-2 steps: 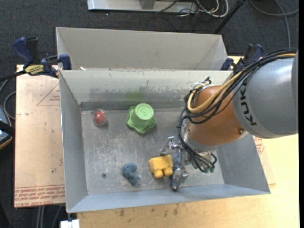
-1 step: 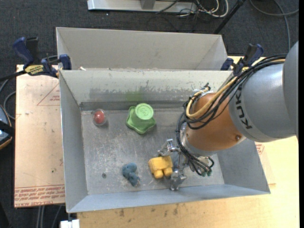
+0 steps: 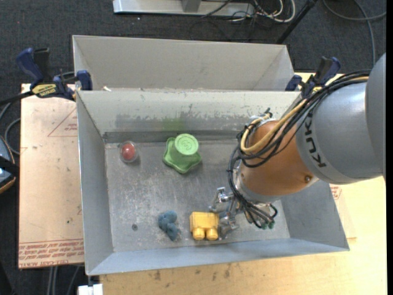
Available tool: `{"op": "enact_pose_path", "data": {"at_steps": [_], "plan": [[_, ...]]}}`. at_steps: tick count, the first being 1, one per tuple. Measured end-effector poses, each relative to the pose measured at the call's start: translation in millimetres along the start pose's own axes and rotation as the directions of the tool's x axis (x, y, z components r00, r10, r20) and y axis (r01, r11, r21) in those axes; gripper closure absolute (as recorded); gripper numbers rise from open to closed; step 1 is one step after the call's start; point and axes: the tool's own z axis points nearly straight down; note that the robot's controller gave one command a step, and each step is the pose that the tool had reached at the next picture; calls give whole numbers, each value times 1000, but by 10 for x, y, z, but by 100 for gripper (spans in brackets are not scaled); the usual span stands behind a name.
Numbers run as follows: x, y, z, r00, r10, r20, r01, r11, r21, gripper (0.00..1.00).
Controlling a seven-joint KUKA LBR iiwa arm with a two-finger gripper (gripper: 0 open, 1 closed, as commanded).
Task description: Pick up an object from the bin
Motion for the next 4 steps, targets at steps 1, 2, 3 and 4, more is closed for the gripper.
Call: {"op": "enact_pose_path", "data": {"at_steps": [1, 2, 3, 4], "plan": [[-121, -101, -1426, 986, -167, -2, 167, 986, 3, 100], [-209, 354, -520, 889, -458, -14, 458, 889, -8, 100], [-218, 343, -535, 890, -455, -11, 455, 890, -6, 0], [-108, 387, -60, 898, -440, 1, 440, 898, 1, 0]]}}
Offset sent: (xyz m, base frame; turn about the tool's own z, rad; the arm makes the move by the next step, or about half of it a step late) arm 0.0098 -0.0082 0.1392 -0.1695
